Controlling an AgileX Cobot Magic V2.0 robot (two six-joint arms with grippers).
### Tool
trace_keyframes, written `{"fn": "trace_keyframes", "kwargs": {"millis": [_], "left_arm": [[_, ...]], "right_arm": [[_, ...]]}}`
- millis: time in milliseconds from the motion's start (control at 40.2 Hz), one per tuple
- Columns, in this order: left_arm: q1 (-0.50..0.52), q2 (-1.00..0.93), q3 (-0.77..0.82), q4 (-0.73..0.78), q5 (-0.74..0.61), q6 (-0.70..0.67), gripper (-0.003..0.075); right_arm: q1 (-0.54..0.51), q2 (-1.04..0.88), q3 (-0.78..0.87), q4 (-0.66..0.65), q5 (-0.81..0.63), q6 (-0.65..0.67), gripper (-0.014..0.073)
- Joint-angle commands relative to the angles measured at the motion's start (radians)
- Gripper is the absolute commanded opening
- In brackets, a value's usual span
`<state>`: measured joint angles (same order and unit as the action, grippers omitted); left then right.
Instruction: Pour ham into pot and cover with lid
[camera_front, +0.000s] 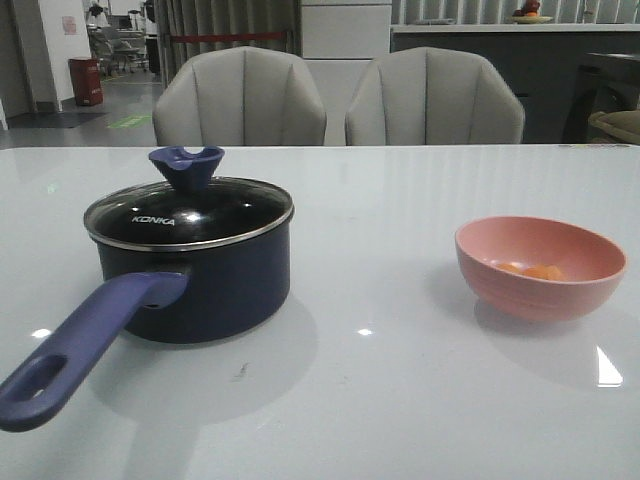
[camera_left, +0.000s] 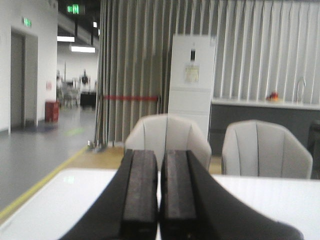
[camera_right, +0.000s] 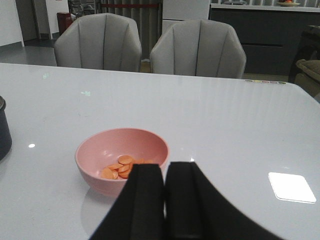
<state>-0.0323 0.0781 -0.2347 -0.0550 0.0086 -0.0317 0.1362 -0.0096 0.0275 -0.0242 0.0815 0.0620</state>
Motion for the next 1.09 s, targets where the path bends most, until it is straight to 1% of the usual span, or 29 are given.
{"fn": "trace_keyframes", "kwargs": {"millis": [0,100,174,423,547,647,697,746,796,896,946,1020,1070], "left_arm": [[-0.001,0.081,-0.114,-0.013,0.085,-0.003,0.0119],[-0.001,0.152,-0.18,-0.013,0.205,-0.003,0.0119],[-0.001,0.198,-0.199,-0.013,0.257,-0.003,0.0119],[-0.001,0.272,-0.197,-0.024,0.252,-0.003,0.0119],[-0.001,0.286,-0.197,-0.024,0.288,-0.003,0.012],[-0.001,0.292,-0.2,-0.024,0.29,-0.003,0.0132],[-0.001,0.292,-0.199,-0.024,0.29,-0.003,0.0157],[-0.001,0.292,-0.201,-0.024,0.29,-0.003,0.021],[-0.001,0.292,-0.201,-0.024,0.29,-0.003,0.0277],[-0.001,0.294,-0.201,-0.024,0.295,-0.003,0.0448],[-0.001,0.3,-0.201,-0.024,0.299,-0.003,0.0516],[-0.001,0.311,-0.201,-0.024,0.307,-0.003,0.0573],[-0.001,0.319,-0.201,-0.024,0.308,-0.003,0.0575]], "right_arm": [[-0.006,-0.02,-0.005,-0.013,-0.081,-0.003,0.0169],[-0.006,-0.02,-0.005,-0.013,-0.081,-0.003,0.0169],[-0.006,-0.02,-0.005,-0.013,-0.081,-0.003,0.0169],[-0.006,-0.02,-0.005,-0.013,-0.081,-0.003,0.0169],[-0.006,-0.02,-0.005,-0.013,-0.081,-0.003,0.0169],[-0.006,-0.02,-0.005,-0.013,-0.081,-0.003,0.0169],[-0.006,-0.02,-0.005,-0.013,-0.081,-0.003,0.0169],[-0.006,-0.02,-0.005,-0.013,-0.081,-0.003,0.0169],[-0.006,-0.02,-0.005,-0.013,-0.081,-0.003,0.0169],[-0.006,-0.02,-0.005,-0.013,-0.081,-0.003,0.0169],[-0.006,-0.02,-0.005,-0.013,-0.081,-0.003,0.0169],[-0.006,-0.02,-0.005,-0.013,-0.081,-0.003,0.0169],[-0.006,-0.02,-0.005,-0.013,-0.081,-0.003,0.0169]]}}
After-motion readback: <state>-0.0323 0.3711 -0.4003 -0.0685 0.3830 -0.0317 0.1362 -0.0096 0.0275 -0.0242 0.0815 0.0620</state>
